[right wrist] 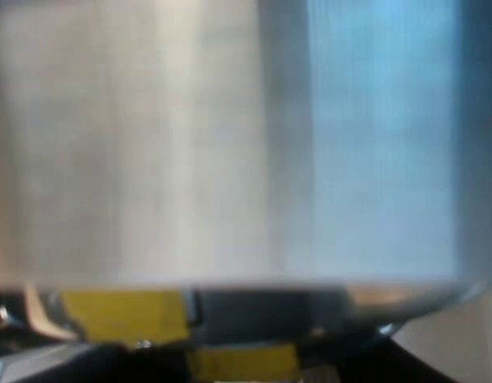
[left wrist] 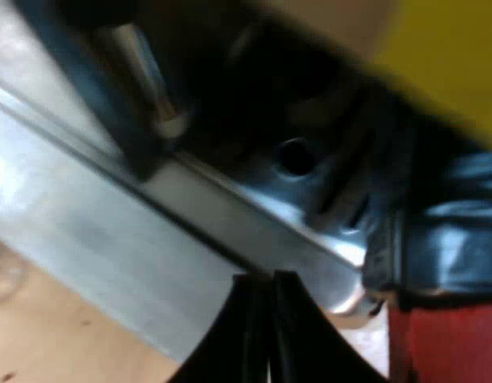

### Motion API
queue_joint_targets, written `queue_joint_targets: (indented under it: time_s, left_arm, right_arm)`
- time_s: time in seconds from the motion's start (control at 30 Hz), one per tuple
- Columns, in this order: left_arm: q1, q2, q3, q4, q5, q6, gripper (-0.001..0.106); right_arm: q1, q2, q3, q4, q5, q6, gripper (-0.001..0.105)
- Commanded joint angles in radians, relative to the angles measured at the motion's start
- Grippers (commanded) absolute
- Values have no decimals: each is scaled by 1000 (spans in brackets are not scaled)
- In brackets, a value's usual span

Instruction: Put the handle in the coffee machine

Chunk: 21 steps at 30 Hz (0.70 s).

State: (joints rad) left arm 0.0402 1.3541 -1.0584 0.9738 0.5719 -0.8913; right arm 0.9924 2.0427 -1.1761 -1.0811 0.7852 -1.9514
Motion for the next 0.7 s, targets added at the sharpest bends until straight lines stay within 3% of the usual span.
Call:
queue_joint_targets:
  time_s: [0.03,0.13,0.3,0.7]
  left_arm:
    - [-15,-24,-6,44,61,-10,0]
    - [-24,-45,-6,62,66,-36,0]
    - [-26,-57,-6,78,144,-97,0]
    - [-26,-64,32,101,137,-217,0]
  right_arm:
    - [-2,-46,-47,-110,-28,-26,28]
    - [-1,-46,-47,-103,-28,-26,28]
    - [-1,-46,-47,-96,-28,-26,28]
    - [2,-46,-37,-67,-28,-26,28]
